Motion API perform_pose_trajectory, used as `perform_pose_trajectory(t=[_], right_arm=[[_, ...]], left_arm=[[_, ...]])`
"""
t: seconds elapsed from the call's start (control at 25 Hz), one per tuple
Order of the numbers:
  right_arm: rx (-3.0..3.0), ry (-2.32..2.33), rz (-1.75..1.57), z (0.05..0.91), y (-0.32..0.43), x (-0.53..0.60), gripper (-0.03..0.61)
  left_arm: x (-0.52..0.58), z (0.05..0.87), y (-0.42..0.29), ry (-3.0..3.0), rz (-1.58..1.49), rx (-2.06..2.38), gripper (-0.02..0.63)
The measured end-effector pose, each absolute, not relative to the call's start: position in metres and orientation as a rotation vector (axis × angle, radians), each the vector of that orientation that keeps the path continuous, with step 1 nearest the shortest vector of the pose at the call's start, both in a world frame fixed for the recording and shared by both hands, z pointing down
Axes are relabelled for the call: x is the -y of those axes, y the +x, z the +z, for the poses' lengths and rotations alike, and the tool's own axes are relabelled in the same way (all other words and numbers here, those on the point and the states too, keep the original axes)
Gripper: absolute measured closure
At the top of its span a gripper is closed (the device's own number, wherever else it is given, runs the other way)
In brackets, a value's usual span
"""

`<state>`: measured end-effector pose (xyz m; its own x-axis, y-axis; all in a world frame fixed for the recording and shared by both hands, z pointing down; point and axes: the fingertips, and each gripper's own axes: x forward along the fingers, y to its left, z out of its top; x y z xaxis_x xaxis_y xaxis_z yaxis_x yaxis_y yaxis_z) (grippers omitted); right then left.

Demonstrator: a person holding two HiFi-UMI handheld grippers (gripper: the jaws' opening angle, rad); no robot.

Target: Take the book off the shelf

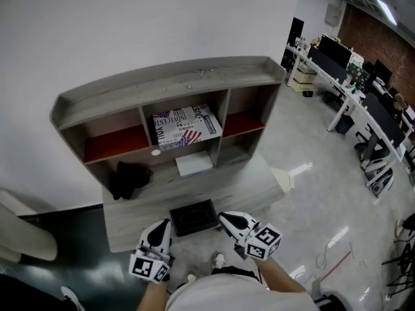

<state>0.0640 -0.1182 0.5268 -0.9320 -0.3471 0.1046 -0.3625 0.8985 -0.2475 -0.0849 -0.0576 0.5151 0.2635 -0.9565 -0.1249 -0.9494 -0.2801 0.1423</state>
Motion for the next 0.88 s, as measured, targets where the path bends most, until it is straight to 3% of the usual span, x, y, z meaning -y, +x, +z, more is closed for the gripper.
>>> perform_pose_trajectory(t=[0.44,0.88], right_arm=[[3.075,0.486,0.502,0.520,0.060,0.190,0.555],[3.106,0.356,0.834,0.514,0.041,0.246,0.554]], left_arm=[[0.097,0.507,-0.086,2.421,-0.265,1.981,0.597],[0.096,0.507,-0.099,2.320,-0.235,2.087,0.597]])
